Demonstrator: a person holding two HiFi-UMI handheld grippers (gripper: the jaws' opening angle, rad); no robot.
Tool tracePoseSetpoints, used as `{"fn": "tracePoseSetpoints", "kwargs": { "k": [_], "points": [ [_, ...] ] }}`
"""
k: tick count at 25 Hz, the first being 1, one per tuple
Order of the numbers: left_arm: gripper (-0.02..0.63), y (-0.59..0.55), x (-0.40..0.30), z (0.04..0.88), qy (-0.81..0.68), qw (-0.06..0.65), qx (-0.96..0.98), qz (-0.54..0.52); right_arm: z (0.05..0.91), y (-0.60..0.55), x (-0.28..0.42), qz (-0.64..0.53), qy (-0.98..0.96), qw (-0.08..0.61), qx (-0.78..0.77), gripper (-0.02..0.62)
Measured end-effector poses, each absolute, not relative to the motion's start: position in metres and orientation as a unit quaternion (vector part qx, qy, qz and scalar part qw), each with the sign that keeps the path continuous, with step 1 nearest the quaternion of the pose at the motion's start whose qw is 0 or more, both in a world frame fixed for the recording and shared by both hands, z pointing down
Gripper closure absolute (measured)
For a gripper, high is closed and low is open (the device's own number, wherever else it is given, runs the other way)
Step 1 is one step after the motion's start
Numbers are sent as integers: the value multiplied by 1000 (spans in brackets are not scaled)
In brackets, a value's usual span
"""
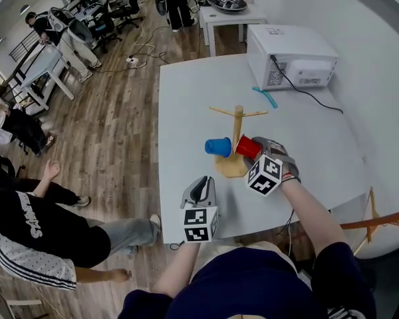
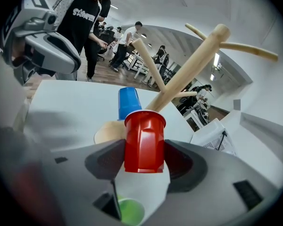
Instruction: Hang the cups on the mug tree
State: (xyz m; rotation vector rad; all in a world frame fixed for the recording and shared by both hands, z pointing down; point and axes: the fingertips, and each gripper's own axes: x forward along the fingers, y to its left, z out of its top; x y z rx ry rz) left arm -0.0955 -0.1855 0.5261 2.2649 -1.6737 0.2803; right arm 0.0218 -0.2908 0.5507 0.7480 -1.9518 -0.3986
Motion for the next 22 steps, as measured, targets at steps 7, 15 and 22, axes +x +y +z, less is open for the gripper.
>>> {"fn": "tracePoseSetpoints", "kwargs": {
  "k": [7, 15, 22],
  "points": [
    [584, -184, -95, 529, -583, 154, 792, 97, 552, -289, 23, -160, -804, 480, 313, 327],
    [584, -185, -94, 528, -582, 153, 793, 98, 551, -288, 25, -162, -803, 478, 317, 327],
    [584, -183, -94, 527, -581, 152, 793, 99, 544, -284, 25, -163, -805, 470, 324, 327]
  ]
}}
